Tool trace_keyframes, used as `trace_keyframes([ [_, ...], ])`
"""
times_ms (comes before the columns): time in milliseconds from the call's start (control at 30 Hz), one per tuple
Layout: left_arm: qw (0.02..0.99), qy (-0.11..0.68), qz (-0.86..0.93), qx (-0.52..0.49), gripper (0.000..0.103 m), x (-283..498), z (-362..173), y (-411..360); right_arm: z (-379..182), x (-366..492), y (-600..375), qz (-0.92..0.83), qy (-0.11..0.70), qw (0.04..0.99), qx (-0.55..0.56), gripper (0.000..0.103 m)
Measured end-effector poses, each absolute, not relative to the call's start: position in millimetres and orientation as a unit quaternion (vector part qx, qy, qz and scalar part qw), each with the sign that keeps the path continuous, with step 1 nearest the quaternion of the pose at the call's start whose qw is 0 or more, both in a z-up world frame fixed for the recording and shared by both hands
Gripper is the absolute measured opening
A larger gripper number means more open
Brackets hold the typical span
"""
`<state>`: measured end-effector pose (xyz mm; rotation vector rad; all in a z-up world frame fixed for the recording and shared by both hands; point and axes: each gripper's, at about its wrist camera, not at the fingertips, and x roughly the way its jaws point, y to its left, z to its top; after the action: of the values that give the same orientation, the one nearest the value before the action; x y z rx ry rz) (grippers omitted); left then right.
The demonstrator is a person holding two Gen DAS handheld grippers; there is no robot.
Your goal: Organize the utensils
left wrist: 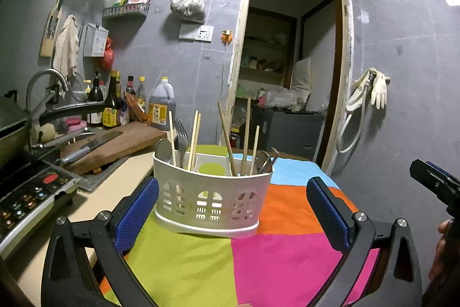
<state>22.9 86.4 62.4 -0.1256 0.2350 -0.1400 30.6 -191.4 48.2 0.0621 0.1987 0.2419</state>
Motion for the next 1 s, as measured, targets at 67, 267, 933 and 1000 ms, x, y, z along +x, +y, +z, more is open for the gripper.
trace_keyframes([
  [67, 0.989, 0.115, -0.066, -0.060, 0.101, 16, 62, 85, 44, 23, -194, 0.098, 0.092, 0.990, 0.034, 0.103],
  [267, 0.992, 0.101, -0.045, -0.055, 0.101, -5, 53, 84, 25, 8, -199, 0.057, 0.084, 0.995, 0.024, 0.103],
  [933, 0.994, 0.098, 0.000, -0.045, 0.101, -9, 12, 79, -7, 12, -189, 0.015, 0.081, 0.996, -0.018, 0.103],
  [1000, 0.994, 0.103, 0.000, -0.044, 0.101, -7, 10, 78, -8, 14, -190, 0.015, 0.085, 0.996, -0.015, 0.103],
])
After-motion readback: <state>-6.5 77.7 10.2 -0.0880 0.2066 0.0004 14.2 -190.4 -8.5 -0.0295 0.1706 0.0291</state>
